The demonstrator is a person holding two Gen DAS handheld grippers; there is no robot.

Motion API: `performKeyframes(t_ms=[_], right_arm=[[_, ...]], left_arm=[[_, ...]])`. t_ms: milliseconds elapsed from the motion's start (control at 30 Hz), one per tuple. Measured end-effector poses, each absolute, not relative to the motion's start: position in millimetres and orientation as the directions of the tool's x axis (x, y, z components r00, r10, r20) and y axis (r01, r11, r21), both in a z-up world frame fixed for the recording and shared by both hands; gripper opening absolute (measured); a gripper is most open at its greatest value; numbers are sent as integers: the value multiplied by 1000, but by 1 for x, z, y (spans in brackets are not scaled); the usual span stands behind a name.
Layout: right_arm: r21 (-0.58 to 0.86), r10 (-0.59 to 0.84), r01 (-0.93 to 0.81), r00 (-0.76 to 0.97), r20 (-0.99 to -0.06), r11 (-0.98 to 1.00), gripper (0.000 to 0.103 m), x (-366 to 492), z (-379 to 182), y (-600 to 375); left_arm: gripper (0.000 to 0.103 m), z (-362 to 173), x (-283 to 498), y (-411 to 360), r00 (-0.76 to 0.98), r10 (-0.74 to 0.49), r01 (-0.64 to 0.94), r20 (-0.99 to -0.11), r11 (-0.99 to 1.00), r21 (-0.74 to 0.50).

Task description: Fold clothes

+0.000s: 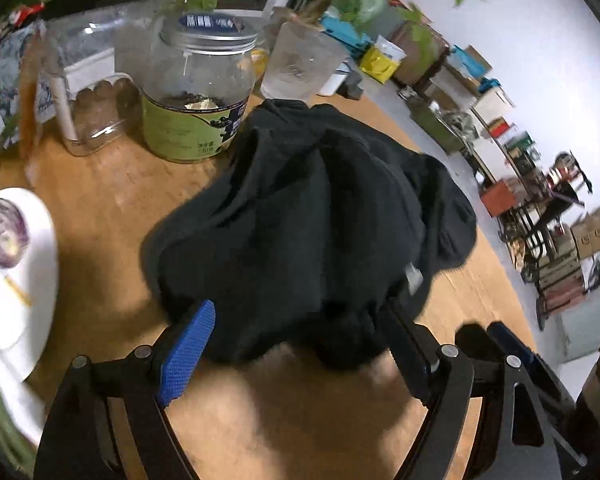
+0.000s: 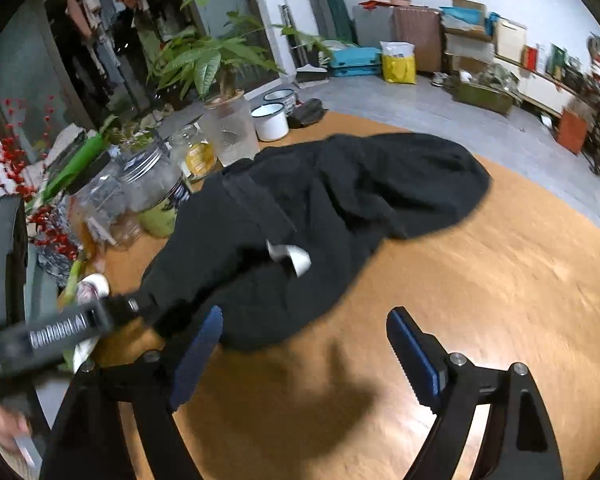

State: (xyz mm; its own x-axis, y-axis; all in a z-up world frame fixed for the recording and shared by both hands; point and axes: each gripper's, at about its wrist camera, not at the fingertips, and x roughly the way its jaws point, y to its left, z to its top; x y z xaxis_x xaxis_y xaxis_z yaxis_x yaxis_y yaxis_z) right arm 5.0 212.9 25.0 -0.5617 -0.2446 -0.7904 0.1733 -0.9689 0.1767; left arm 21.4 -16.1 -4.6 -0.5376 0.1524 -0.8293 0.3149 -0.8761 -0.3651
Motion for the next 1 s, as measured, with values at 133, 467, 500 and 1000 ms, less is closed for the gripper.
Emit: performKeyframes(t_ms=[133, 467, 500, 1000], right_arm=[[193, -256, 171, -536, -804, -966, 87, -42, 13, 196], [112, -207, 233, -441, -873, -966, 38, -71, -45, 144], [120, -214, 237, -428, -878, -964, 35, -64, -43, 146], [466, -431, 19, -413, -802, -885, 32, 289, -53, 352]], left_arm=[[61, -18, 9, -24, -520, 125, 298, -845, -901, -316], [12, -22, 39, -5, -507, 182, 161, -843, -940, -300], [11, -20, 51, -2, -506, 207, 155, -837, -933, -324], [31, 9, 301, 135, -188, 587, -179, -787, -809, -560]])
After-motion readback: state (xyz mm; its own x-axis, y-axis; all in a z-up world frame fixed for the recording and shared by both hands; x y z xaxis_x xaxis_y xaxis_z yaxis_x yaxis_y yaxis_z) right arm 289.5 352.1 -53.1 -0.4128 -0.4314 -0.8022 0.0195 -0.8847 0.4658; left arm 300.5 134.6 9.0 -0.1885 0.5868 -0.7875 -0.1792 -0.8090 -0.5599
